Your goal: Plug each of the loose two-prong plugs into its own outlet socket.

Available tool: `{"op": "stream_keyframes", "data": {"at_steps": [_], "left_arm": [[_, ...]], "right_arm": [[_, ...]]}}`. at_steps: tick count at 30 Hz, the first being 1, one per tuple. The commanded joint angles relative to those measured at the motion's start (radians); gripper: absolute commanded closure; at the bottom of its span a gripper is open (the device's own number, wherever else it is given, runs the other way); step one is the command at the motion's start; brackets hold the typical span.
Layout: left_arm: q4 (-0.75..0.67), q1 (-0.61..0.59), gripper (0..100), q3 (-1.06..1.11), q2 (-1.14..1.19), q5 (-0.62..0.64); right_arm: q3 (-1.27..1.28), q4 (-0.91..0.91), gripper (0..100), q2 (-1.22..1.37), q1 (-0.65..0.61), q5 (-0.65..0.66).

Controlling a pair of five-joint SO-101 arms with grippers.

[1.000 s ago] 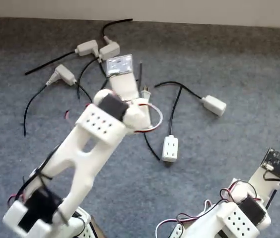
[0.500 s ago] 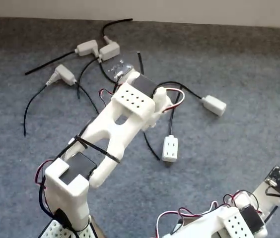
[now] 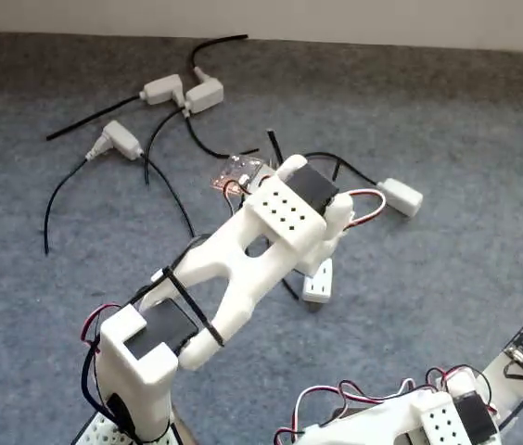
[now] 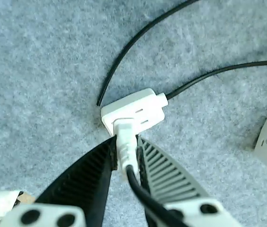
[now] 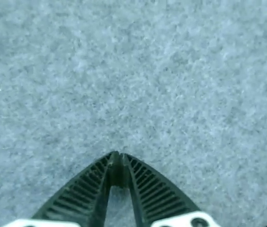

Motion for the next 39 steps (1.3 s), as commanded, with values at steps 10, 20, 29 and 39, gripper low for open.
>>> {"op": "stream_keyframes", "data": {"at_steps": [10, 20, 29, 39], "left_arm": [[0.172, -0.599, 99, -0.151, -0.016, -0.509], [0.18, -0.928, 99, 0.042, -0.016, -1.002], [0.176, -0.931, 99, 0.166, -0.01, -1.04], [0.173, -0.929, 99, 0.17, -0.001, -1.132]], "right_arm": [[-0.228, 0.119, 90.9, 0.005, -0.452, -0.216], [-0.521, 0.203, 76.6, 0.012, -0.989, -0.44], [-0.619, 0.065, 67.4, 0.357, -1.377, -0.779], [-0.754, -0.107, 67.4, 0.839, -1.503, -0.948]]}}
